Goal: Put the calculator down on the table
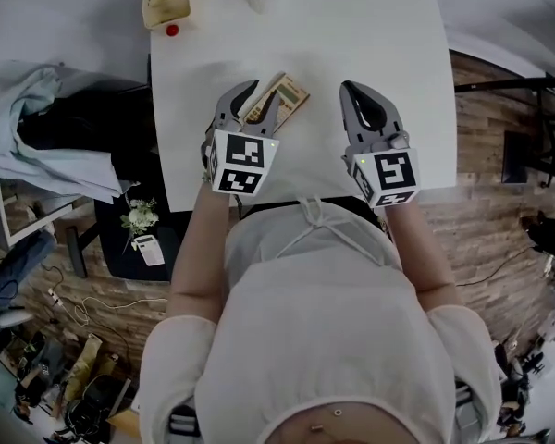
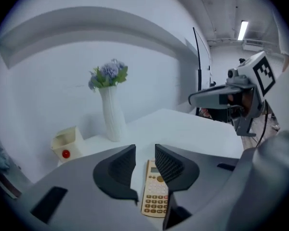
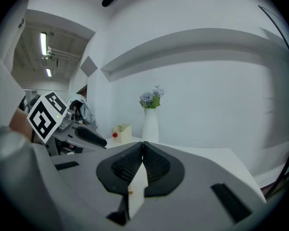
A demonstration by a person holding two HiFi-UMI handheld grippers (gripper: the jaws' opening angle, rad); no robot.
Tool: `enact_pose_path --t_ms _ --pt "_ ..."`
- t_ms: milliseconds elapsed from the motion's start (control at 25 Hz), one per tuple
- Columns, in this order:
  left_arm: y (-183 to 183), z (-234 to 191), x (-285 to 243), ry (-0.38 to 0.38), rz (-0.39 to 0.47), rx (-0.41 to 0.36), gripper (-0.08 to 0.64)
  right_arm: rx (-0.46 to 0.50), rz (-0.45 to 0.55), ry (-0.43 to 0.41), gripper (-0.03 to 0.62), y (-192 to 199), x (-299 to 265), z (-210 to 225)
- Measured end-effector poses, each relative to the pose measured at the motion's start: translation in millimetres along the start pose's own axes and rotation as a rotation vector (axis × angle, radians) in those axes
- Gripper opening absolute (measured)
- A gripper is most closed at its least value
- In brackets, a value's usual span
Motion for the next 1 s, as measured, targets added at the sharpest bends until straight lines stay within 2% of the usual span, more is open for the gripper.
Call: enact_pose_path --t_ms 240,440,600,760,1000 --pt "-28 -15 56 -0.087 0.186 0.028 0.046 0.024 0.057 -0.024 0.005 -21 16 -8" --pt "-43 -23 98 -0.117 0.312 0.027 0.031 0.063 0.108 -0.032 0.006 -41 26 -15" --pt "-51 -31 131 -0.119 0.41 0.066 0.025 0.073 0.169 -0.063 0.005 -56 37 -21" --pt "-49 -37 156 -0.13 0.464 0.092 0.018 0.082 0.201 -0.065 0.005 -66 44 -26" --pt "-45 -43 175 -0.153 0.496 0.123 0.018 0.097 0.214 -0.07 0.005 -77 48 -32"
Point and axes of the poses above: the fingertips, and each gripper's own axes: x backward along the fingers, z to its right, y out of its underside, the point moved 4 cm from there along x, backward along the fingers, and after that the axes turned 8 degrees about -z, right-handed, at the moved point
